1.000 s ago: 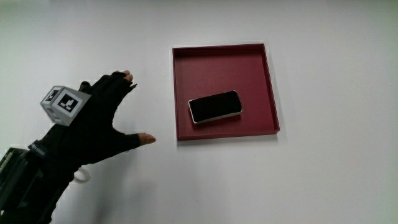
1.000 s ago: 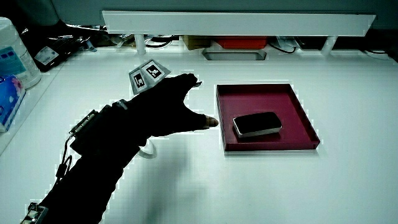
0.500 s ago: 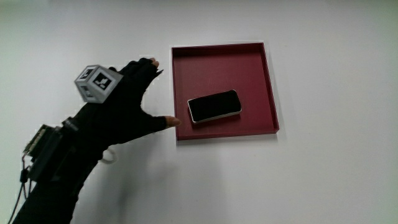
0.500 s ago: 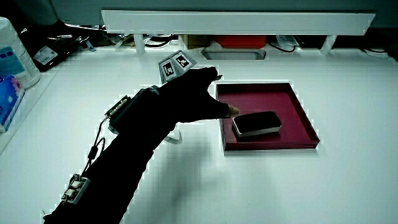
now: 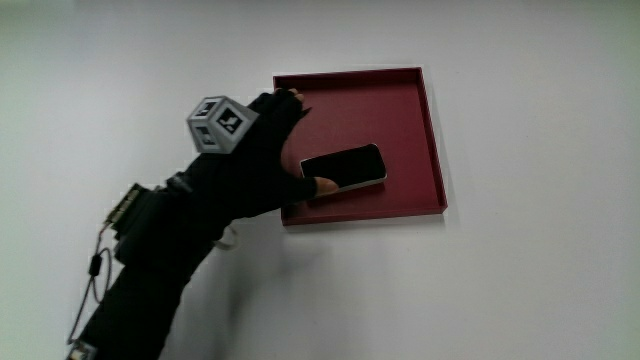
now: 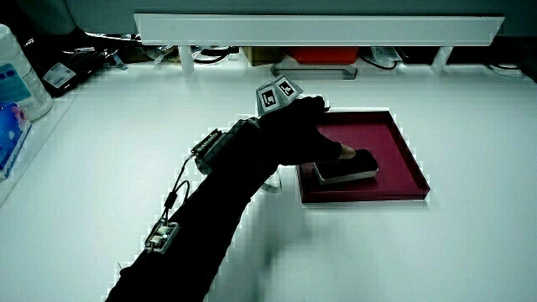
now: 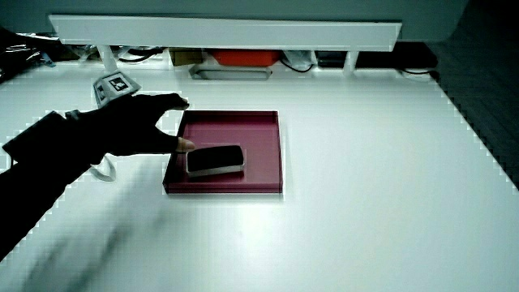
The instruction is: Pick eraser
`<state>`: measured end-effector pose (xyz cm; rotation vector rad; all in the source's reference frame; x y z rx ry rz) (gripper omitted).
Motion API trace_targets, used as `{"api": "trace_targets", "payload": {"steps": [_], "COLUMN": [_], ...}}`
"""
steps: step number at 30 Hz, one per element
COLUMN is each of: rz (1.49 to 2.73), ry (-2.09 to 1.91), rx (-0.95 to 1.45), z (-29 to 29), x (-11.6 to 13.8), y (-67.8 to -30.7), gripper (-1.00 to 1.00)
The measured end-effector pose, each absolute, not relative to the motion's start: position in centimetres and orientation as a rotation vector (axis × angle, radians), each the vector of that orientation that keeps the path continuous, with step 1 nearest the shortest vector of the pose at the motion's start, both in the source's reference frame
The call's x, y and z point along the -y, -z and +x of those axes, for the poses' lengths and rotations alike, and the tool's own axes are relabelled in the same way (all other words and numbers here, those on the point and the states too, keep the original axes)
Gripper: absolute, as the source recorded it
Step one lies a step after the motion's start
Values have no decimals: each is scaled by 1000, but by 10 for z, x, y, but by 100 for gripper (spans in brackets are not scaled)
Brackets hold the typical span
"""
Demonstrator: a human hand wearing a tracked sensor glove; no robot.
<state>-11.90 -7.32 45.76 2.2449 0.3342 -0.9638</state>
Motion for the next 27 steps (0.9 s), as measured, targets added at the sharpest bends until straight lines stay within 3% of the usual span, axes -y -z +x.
{"api": "trace_targets", "payload": {"steps": [4, 5, 27], "rz": [2243, 2288, 2353], "ry": [1003, 880, 588], "rx": [-376, -333, -329], "z": [-105, -98, -54], "x": [77, 75, 66], "y": [-487, -472, -520], "gripper": [0, 0, 0]}}
